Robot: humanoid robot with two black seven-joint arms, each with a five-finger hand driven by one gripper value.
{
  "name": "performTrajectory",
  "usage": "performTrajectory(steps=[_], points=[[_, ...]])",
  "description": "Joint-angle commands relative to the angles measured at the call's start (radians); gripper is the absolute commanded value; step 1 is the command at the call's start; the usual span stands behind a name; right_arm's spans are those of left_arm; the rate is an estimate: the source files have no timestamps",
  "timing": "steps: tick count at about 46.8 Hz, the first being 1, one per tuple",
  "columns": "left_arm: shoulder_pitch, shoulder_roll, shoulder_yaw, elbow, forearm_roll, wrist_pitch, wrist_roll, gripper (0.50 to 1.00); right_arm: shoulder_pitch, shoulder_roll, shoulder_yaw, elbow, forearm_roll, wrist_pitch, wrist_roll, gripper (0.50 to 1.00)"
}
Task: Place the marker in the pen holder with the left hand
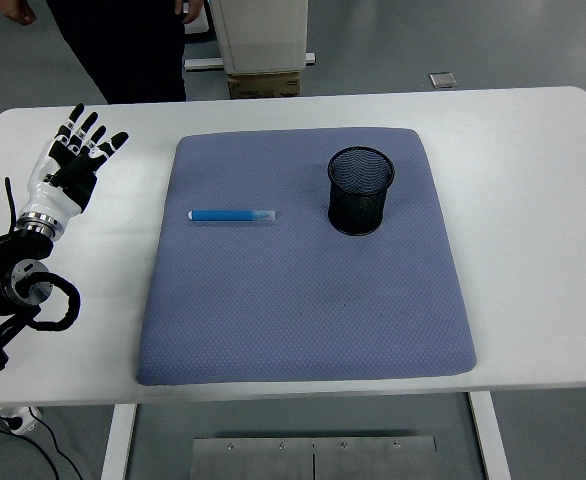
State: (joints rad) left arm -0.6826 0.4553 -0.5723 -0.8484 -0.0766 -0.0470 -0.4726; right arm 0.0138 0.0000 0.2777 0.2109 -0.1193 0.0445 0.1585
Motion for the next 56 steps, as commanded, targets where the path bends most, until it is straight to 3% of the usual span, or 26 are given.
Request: performTrajectory(steps=[1, 21, 29, 56], points=[[0.000, 0.000, 0.000, -0.001, 0.000, 0.003, -0.001, 1.000, 0.000, 0.000, 0.000, 0.001, 0.000, 0.000, 0.001, 1.000], [-0.006, -0.006, -0.001, 0.000, 0.001, -0.007, 0.002, 1.000, 0.000, 0.000, 0.000, -0.001, 0.000, 0.000, 0.000, 1.000], [-0.009, 0.005, 0.000, 0.000, 0.003, -0.083, 0.002, 1.000, 0.000, 0.000, 0.000, 0.001, 0.001, 0.000, 0.001, 1.000], [-0.025, 0.000, -0.015, 0.015, 0.006, -0.071, -0.001, 1.000, 0.000, 0.000, 0.000, -0.001, 0.000, 0.000, 0.001, 1.000]])
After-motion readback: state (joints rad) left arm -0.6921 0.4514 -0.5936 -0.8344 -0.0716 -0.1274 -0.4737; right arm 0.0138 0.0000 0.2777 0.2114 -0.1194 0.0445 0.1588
